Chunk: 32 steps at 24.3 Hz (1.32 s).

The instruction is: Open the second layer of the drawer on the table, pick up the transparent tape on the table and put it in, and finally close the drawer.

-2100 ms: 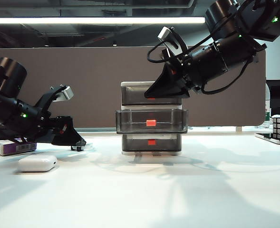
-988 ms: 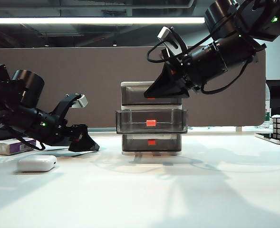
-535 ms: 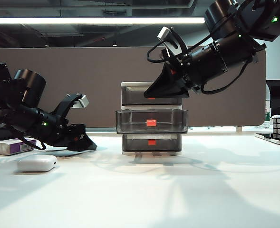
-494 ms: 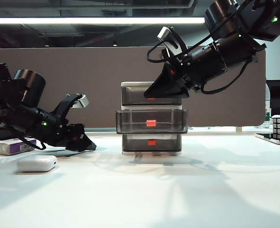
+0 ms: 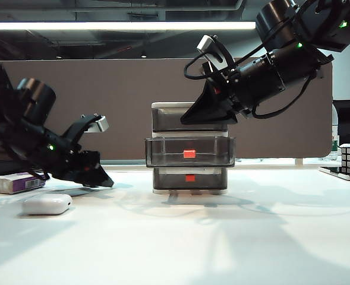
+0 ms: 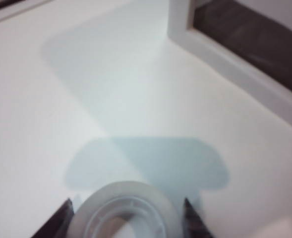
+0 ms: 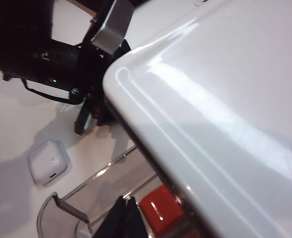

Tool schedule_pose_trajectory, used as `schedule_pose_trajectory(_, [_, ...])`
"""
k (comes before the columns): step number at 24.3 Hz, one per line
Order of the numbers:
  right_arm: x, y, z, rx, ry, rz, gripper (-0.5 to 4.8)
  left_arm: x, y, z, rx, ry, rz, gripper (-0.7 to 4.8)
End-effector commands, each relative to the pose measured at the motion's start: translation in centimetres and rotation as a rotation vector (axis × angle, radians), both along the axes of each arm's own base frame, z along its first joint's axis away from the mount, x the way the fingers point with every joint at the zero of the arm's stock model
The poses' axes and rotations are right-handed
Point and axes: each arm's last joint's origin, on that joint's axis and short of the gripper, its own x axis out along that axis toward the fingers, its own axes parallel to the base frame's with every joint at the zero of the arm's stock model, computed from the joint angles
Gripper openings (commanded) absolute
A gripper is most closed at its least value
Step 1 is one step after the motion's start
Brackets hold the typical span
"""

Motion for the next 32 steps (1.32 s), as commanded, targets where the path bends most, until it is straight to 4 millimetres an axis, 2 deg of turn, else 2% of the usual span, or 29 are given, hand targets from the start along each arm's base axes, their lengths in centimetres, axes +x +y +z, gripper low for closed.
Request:
schedule_pose_trajectory(1, [0.0,0.1,0.4,0.01,-0.015,0.002,-0.05,-0.8,0.2,2.4,0.029,0.004,-0.006,0.87])
schedule_pose_trajectory(9, [0.0,0.1,0.5,0.011,-0.018,0.002,-0.05,-3.4,0.2,8.4,-0.012,-0.015,-0.065,0.83])
schedule_pose_trajectory(10, [0.0,0.1,0.5,0.011,-0.018,0.002,-0.05,-4.2,-0.1,9.8,-0.021,-0.022,-0.09,0.78])
schedule_pose_trajectory(15, [0.0,0.1,0.5,0.013,-0.016,0.001,-0.05,-6.4,-1.7,12.3,-0.019,-0.028,-0.152,0.47])
schedule_pose_trajectory(17, [0.0,0.1,0.6,0.014,-0.019,0.001,-0.05,-7.2,-2.6,12.9,-0.014,-0.022,-0.177,0.45])
schedule_pose_trajectory(18, [0.0,0.1,0.7,0.016,-0.023,0.001,-0.05,-7.8,-3.2,13.1,-0.004,-0.024,-0.186,0.25])
schedule_pose_trajectory(21, [-0.3,-0.1,1.7,0.026,-0.05,0.001,-0.05,-10.0,-5.7,13.2,0.009,-0.029,-0.257,0.17])
schedule_pose_trajectory(28, [-1.1,-0.5,3.8,0.046,-0.107,-0.004,-0.05,-11.7,-9.2,13.0,0.009,-0.063,-0.364,0.17])
schedule_pose_trajectory(32, [-1.4,-0.7,4.8,0.056,-0.133,-0.008,-0.05,-11.5,-10.2,13.2,-0.019,-0.116,-0.385,0.17])
